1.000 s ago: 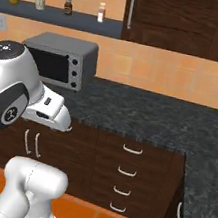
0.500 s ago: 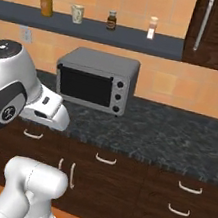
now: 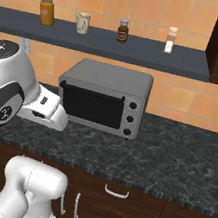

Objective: Gather all objects into one cabinet and sort the glasses and bowls to opposite sides.

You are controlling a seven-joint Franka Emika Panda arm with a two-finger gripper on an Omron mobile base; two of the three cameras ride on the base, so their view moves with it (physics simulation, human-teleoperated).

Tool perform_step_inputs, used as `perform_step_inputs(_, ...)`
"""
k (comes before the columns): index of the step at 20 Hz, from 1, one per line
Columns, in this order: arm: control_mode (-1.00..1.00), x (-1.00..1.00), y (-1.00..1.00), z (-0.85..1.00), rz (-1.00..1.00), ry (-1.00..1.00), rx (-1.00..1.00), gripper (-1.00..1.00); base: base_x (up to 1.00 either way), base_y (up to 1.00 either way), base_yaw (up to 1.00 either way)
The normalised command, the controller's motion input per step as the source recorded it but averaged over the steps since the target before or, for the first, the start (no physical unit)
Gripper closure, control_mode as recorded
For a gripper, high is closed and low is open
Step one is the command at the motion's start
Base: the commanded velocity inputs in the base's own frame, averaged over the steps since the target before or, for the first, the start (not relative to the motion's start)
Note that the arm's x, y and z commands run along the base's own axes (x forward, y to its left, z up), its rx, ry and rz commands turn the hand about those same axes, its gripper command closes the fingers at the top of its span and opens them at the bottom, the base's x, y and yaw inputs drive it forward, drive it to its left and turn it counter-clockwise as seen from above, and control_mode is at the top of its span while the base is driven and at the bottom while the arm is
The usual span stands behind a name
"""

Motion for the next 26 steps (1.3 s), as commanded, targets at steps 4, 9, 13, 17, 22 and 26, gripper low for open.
perform_step_inputs(4,1.00,0.00,0.00,0.00,0.00,0.00,0.00,-1.00,0.18,0.43,0.00)
perform_step_inputs(9,1.00,0.00,0.00,0.00,0.00,0.00,0.00,-1.00,0.35,0.35,-0.01)
perform_step_inputs(13,1.00,0.00,0.00,0.00,0.00,0.00,0.00,-1.00,0.61,0.01,0.00)
perform_step_inputs(17,1.00,0.00,0.00,0.00,0.00,0.00,0.00,-1.00,0.48,-0.03,0.00)
perform_step_inputs(22,-1.00,0.05,0.00,0.00,0.00,0.00,0.00,-1.00,0.15,-0.03,0.00)
perform_step_inputs(26,-1.00,0.01,-0.23,0.23,0.09,-0.28,0.02,-1.00,0.00,0.00,0.00)
